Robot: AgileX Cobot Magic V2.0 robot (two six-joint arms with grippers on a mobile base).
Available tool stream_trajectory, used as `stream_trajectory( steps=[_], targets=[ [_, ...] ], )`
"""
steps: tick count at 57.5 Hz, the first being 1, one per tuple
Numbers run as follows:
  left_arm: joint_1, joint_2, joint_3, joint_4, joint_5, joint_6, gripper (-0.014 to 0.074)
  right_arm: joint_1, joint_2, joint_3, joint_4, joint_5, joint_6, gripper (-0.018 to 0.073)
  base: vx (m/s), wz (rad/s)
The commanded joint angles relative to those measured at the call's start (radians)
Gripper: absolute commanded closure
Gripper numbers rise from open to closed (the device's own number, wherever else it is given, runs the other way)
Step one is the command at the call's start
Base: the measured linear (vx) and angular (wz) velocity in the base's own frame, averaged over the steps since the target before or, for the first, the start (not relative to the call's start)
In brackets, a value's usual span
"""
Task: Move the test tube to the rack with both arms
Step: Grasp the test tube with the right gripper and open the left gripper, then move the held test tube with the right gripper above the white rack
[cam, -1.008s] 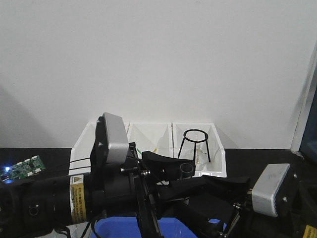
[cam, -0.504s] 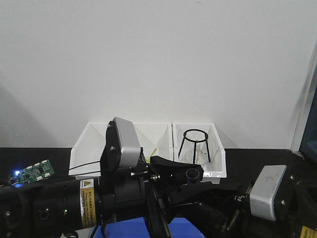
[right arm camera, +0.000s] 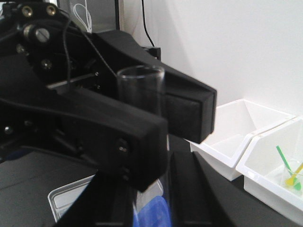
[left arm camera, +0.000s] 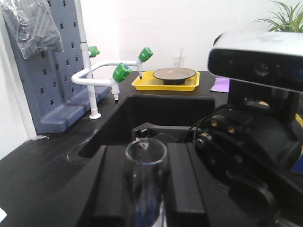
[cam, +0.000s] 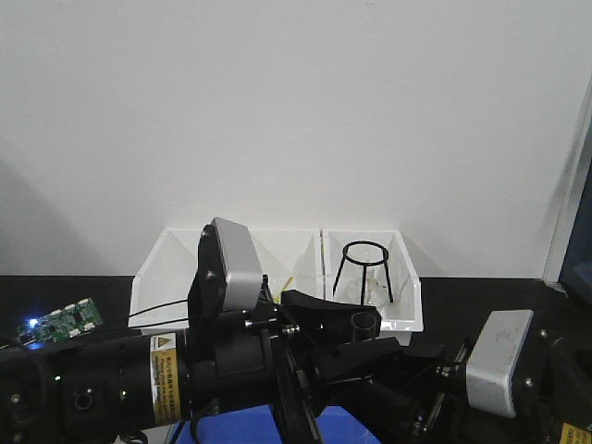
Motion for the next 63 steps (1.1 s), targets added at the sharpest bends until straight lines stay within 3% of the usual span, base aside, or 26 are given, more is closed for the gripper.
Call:
stream_trajectory(
  steps=[1, 8, 14, 24, 31, 37, 46, 48, 53, 63],
  targets=[
    [-0.004, -0.037, -0.031, -0.037, -0.036, -0.016, 0.0309, -0.004, -0.021, -0.035, 0.067, -0.058, -0.004, 0.0571, 0.00, 0.00],
    [-0.004, -0.058, -0.031, -0.037, -0.035, -0.026, 0.0168, -0.006, -0.021, -0.035, 0.068, -0.035, -0.004, 0.0571, 0.00, 0.00],
    [0.001, -0.107, -0.031, -0.037, -0.010, -0.025, 0.0099, -0.007, -0.021, -0.035, 0.079, -0.001, -0.005, 0.0571, 0.00, 0.00],
    [0.002, -0.238, -0.031, -0.022, 0.127, -0.025, 0.0088, -0.007, -0.021, -0.033, 0.160, 0.097, -0.100, 0.0570, 0.00, 0.00],
    [0.002, -0.349, -0.030, -0.017, 0.277, -0.025, 0.0150, -0.007, -0.024, -0.018, 0.326, 0.138, -0.260, 0.0568, 0.00, 0.00],
    [0.002, -0.437, -0.025, -0.017, 0.429, -0.026, 0.0284, -0.007, -0.024, 0.021, 0.545, 0.091, -0.461, 0.0567, 0.00, 0.00],
    [0.002, -0.561, 0.024, -0.018, 0.680, -0.026, 0.0582, -0.007, -0.024, 0.159, 0.950, -0.165, -0.799, 0.0567, 0.00, 0.00],
    [0.002, -0.584, 0.038, -0.021, 0.736, -0.026, 0.0607, -0.007, -0.024, 0.189, 1.016, -0.222, -0.852, 0.0567, 0.00, 0.00],
    [0.002, -0.629, 0.072, -0.021, 0.851, -0.026, 0.0606, -0.007, -0.024, 0.245, 1.115, -0.282, -0.880, 0.0567, 0.00, 0.00],
    [0.002, -0.676, 0.120, -0.018, 0.964, -0.025, 0.0605, -0.007, -0.024, 0.276, 1.137, -0.320, -0.931, 0.0567, 0.00, 0.00]
  ],
)
